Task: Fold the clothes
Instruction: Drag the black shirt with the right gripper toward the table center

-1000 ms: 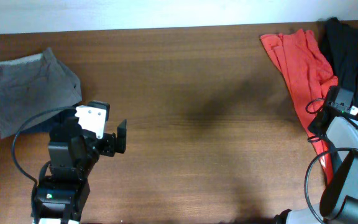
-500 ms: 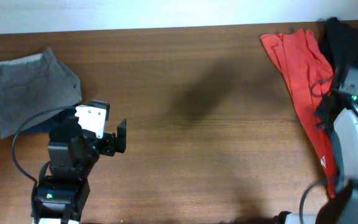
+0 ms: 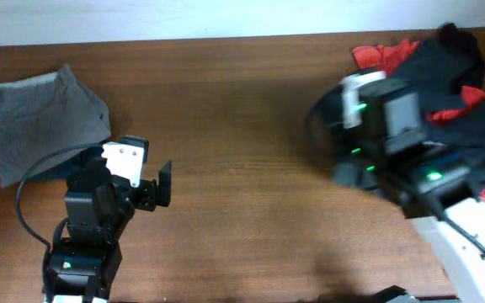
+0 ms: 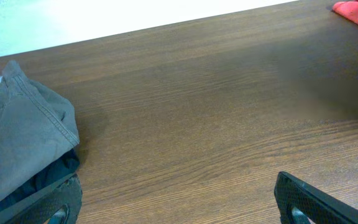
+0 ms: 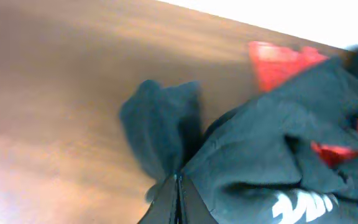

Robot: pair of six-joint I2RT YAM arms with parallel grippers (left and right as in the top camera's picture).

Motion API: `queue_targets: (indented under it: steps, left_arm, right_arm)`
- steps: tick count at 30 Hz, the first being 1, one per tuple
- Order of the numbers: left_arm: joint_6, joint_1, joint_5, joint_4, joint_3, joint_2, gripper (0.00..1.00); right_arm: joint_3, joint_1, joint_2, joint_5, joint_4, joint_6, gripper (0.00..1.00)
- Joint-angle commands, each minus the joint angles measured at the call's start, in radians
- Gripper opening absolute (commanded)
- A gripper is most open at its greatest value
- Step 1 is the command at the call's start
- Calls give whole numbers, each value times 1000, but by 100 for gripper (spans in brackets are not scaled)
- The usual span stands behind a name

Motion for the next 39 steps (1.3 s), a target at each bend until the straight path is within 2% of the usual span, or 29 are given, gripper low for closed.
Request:
queue_targets:
  steps: [1,7,11,12,13,15,16,17,18,23,25,30,39]
  left_arm:
    - [-13,-4,15,4,17,-1,98]
    - [-13,-4,15,3,17,-1,98]
    - [-13,-4,15,3,17,-1,98]
    - [-13,-4,17,2,17,-1,95]
    - [-13,-4,24,2,17,-1,93]
    - [-13,-4,50,4,17,-1,93]
    - [-13,-4,68,4,17,-1,94]
    - [-13,-4,75,4,17,-1,99]
    - [-13,-4,79,4,17,1,99]
    - [-15,-6,158,17,17,29,99]
    - [-66,-22,175,35,17,63,99]
    - [-157,-161,191,110,17,229,99]
    - [-333,-444,282,317,17,560,99]
  right_arm:
    - [13,111,61,-43,4,-7,4]
    - [13,161,174,-36,50,-7,4]
    - [13,148,201,-9,145,9,4]
    - [14,141,197,13,180,12,10]
    - [17,133,188,31,207,12,34]
    - [33,115,170,53,233,12,44]
    - [46,105,160,59,232,12,57]
    - [57,95,152,61,227,11,77]
    - [72,77,140,60,212,12,99]
    - [101,-9,71,59,81,11,99]
    - [101,-42,43,60,30,11,99]
    - [101,-171,-20,59,-69,117,99]
    - [101,-383,-85,43,-138,175,99]
